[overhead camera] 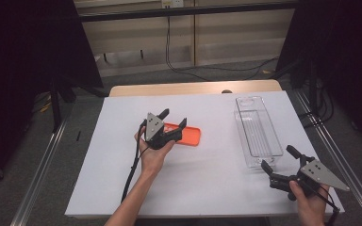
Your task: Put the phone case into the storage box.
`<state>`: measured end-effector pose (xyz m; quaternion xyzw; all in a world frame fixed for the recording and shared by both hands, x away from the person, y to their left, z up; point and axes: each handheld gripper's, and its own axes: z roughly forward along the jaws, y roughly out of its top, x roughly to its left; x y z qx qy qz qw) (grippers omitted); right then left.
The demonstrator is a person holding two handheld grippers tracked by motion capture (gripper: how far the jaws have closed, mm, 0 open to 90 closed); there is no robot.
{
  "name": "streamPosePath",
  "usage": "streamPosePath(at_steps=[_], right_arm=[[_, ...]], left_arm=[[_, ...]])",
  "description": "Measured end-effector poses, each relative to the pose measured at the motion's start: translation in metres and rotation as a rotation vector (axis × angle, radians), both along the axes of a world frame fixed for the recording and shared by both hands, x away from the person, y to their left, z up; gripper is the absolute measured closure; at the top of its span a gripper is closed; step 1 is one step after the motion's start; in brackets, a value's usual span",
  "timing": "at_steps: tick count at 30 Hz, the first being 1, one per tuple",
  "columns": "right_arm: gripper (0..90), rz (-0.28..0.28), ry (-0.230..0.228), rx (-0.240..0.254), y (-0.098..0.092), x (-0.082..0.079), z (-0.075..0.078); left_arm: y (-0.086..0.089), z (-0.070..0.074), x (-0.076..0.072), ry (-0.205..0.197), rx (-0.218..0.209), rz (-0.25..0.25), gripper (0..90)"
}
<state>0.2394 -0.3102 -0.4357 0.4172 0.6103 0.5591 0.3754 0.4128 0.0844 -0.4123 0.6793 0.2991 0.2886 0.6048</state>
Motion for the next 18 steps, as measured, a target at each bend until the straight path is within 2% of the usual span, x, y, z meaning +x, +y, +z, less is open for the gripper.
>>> streamPosePath(at_steps=[2,3,6,8,11,12,14,15,16,18], right_arm=[[1.0,-0.002,0.0,0.004,0.0002,-0.0002,0.0],[1.0,-0.002,0.0,0.003,0.0002,-0.0003,0.0],[1.0,-0.002,0.0,0.002,0.0004,-0.0003,0.0001],[1.0,-0.001,-0.002,0.0,0.0004,-0.0003,0.0001],[1.0,-0.002,-0.001,0.0,0.0006,-0.0001,0.0],[1.0,-0.001,-0.001,-0.001,0.0005,-0.0001,-0.0001],[1.0,-0.003,0.001,0.0,0.0003,-0.0004,-0.0001],[1.0,-0.003,0.001,0.0,0.0003,-0.0004,-0.0001],[1.0,-0.002,0.002,0.002,0.0,-0.0007,0.0],[1.0,-0.001,0.001,0.002,0.0003,-0.0007,-0.0001]], left_arm=[[-0.0014,-0.0008,0.0012,-0.005,0.023,-0.004,38.8],[-0.0014,-0.0008,0.0017,-0.001,0.031,-0.006,40.3],[-0.0029,-0.0006,0.0021,0.006,0.028,-0.013,49.8],[-0.0043,-0.0001,0.0021,0.008,0.03,-0.013,50.8],[-0.0067,0.0011,0.0021,0.009,0.042,-0.026,57.8],[-0.0076,0.0014,0.002,0.01,0.041,-0.033,63.0],[-0.0086,0.0023,0.0028,0.019,0.033,-0.038,66.6],[-0.0091,0.0025,0.0033,0.025,0.022,-0.042,66.6],[-0.0096,0.0026,0.004,0.039,0.01,-0.049,71.9],[-0.0103,0.0021,0.0035,0.059,-0.017,-0.057,76.4]])
